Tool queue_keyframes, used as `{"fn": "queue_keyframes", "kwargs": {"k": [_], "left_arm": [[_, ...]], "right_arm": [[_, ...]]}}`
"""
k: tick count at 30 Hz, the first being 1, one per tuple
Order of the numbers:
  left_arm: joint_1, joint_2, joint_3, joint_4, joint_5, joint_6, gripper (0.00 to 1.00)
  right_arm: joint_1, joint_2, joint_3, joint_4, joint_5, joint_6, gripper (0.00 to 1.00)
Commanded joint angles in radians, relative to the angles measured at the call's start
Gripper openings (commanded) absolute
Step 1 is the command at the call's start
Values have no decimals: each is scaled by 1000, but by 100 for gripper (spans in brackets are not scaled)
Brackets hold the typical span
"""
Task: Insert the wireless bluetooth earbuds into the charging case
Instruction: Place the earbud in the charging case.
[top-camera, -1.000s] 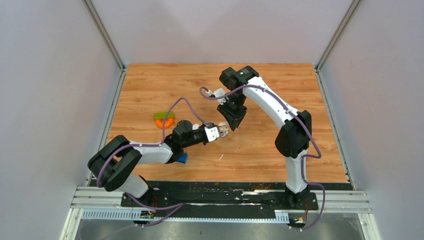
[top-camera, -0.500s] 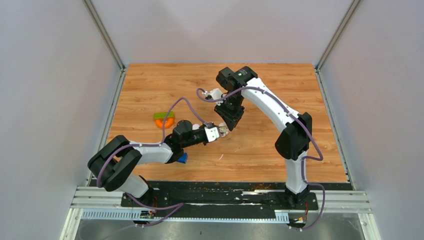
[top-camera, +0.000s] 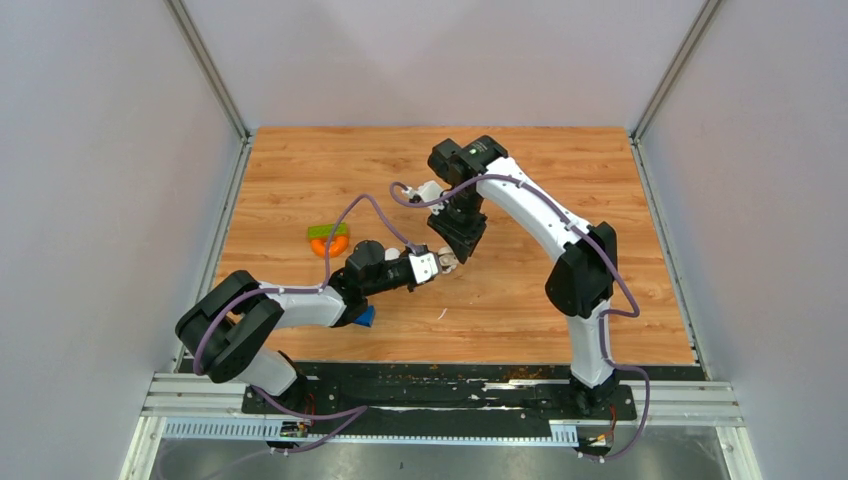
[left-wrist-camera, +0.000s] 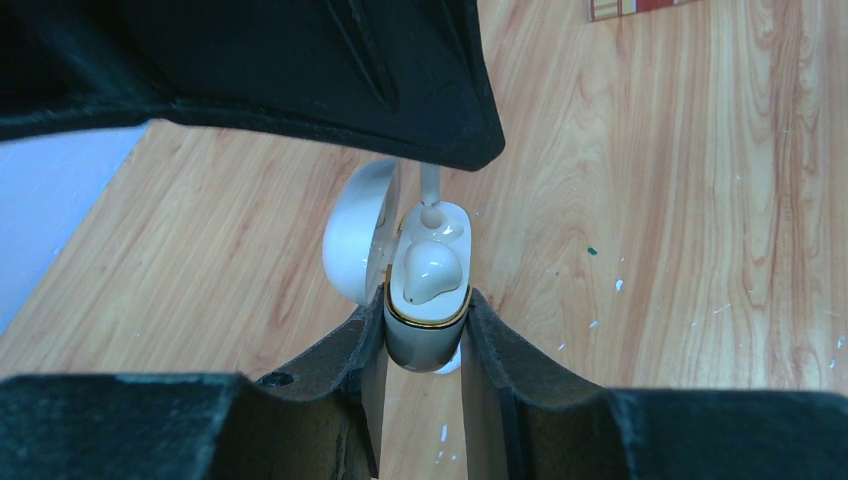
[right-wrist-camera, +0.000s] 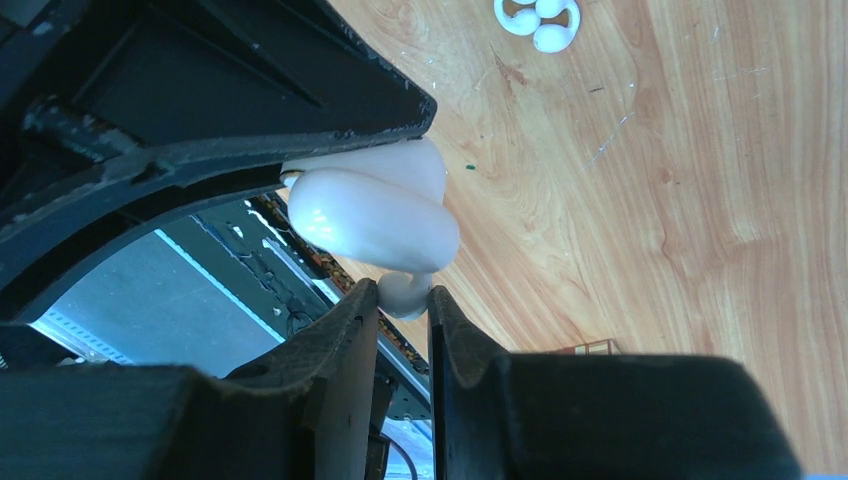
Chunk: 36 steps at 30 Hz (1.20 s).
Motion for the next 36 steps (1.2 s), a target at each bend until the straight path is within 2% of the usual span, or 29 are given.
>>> {"fn": "queue_keyframes", "kwargs": {"k": [1,15,36], "left_arm": [[-5,-5,40,66,25,-36,8],[-5,8,50,64,41,-58,8],[-6,8,54,62,38,-59,8]], "right_arm": [[7,23,33,-14,15,-2,6],[15,46,74,-11,5,1,6],[32,40,14,-13,40,-13,6]]}}
